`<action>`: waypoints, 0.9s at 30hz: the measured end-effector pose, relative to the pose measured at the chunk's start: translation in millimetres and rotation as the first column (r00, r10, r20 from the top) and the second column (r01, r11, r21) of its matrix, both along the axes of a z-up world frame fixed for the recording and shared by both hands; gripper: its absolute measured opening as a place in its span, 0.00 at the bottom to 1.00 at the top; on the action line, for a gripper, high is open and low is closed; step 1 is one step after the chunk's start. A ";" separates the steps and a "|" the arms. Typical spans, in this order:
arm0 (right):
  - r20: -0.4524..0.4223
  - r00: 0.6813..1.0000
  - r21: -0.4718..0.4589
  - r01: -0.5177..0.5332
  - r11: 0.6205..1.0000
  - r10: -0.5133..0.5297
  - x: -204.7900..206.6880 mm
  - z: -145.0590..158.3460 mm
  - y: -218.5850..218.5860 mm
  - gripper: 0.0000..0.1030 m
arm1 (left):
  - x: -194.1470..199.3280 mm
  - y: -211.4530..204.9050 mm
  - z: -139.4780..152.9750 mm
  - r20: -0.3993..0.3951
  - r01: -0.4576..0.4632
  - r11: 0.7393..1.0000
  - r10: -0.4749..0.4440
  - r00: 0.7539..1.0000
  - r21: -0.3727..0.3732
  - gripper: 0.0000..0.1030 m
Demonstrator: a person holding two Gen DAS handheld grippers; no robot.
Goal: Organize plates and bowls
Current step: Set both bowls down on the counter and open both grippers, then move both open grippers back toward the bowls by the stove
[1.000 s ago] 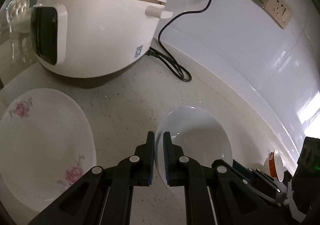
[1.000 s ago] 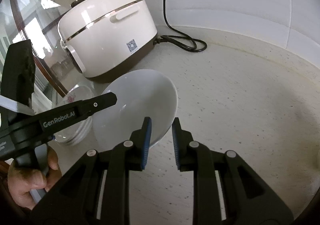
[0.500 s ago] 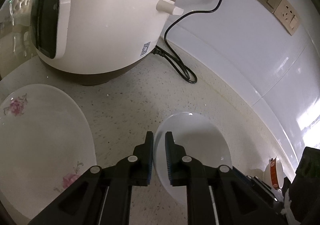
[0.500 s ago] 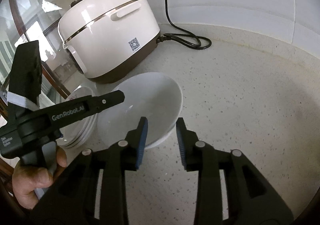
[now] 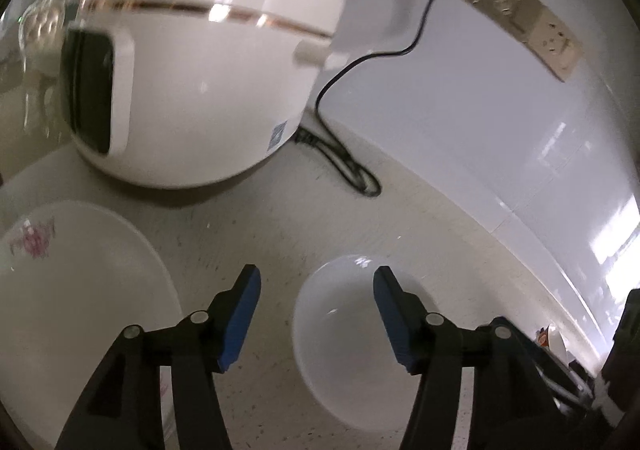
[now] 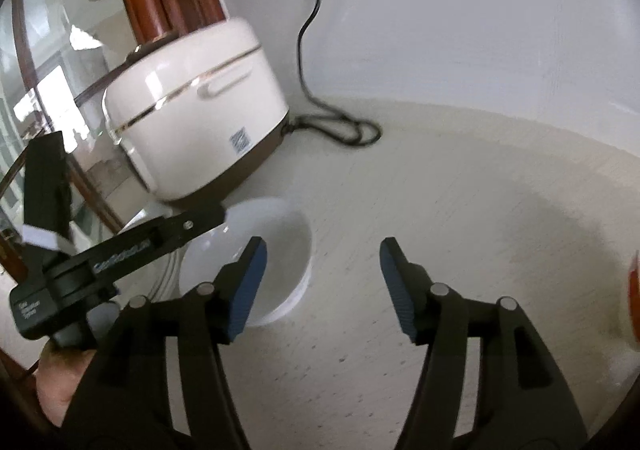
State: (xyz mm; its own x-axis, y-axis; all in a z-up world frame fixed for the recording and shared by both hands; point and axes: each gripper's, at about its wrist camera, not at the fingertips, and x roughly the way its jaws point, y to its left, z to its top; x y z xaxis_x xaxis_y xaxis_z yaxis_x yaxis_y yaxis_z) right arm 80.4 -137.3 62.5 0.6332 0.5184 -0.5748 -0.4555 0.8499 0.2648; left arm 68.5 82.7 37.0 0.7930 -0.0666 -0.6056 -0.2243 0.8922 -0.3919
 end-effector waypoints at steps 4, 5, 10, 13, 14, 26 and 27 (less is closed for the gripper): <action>0.062 0.996 -0.007 0.065 0.998 -0.065 -1.8 13.0 -14.3 0.67 | -21.2 -12.1 22.2 0.098 0.005 0.997 -0.013 0.995 0.081 0.64; 0.077 0.993 -0.004 0.089 0.996 -0.088 -2.3 18.3 -19.8 0.67 | -28.9 -17.5 28.5 0.120 0.014 0.995 -0.026 0.992 0.103 0.66; 0.134 0.977 0.010 0.164 0.986 -0.164 -12.2 47.6 -47.7 0.79 | -58.6 -40.6 46.1 0.175 0.064 0.989 -0.086 0.981 0.132 0.73; 0.137 0.971 -0.012 0.199 0.980 -0.195 -24.8 64.1 -61.9 0.83 | -72.5 -56.4 49.7 0.174 0.114 0.984 -0.137 0.975 0.138 0.75; 0.137 0.971 -0.022 0.200 0.979 -0.196 -30.1 68.7 -66.7 0.83 | -75.7 -60.9 50.0 0.171 0.135 0.984 -0.154 0.973 0.116 0.75; 0.100 0.930 -0.092 0.361 0.928 -0.352 -88.1 78.3 -187.3 0.91 | -97.0 -129.7 45.4 0.146 0.381 0.925 -0.378 0.914 0.007 0.75; 0.091 0.921 -0.095 0.386 0.918 -0.378 -88.0 77.1 -200.1 0.91 | -97.6 -134.7 46.9 0.146 0.396 0.918 -0.393 0.908 0.009 0.75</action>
